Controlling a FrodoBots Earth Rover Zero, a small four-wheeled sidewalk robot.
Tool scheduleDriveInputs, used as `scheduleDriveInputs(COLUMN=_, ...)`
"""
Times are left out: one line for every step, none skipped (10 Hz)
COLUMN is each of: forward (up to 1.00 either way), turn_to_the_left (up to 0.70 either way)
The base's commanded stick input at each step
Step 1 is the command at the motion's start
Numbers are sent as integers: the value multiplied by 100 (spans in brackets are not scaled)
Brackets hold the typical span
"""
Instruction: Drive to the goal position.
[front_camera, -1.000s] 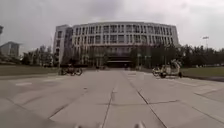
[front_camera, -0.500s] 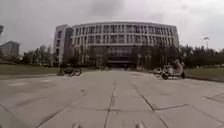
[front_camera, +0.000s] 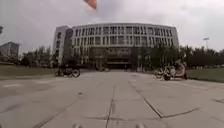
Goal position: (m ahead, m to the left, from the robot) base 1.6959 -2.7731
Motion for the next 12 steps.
scheduleDriveInputs(forward=50, turn_to_the_left=0)
scheduleDriveInputs(forward=50, turn_to_the_left=0)
scheduleDriveInputs(forward=50, turn_to_the_left=0)
scheduleDriveInputs(forward=50, turn_to_the_left=0)
scheduleDriveInputs(forward=50, turn_to_the_left=0)
scheduleDriveInputs(forward=50, turn_to_the_left=0)
scheduleDriveInputs(forward=50, turn_to_the_left=0)
scheduleDriveInputs(forward=50, turn_to_the_left=0)
scheduleDriveInputs(forward=50, turn_to_the_left=-1)
scheduleDriveInputs(forward=50, turn_to_the_left=-3)
scheduleDriveInputs(forward=50, turn_to_the_left=-11)
scheduleDriveInputs(forward=50, turn_to_the_left=-15)
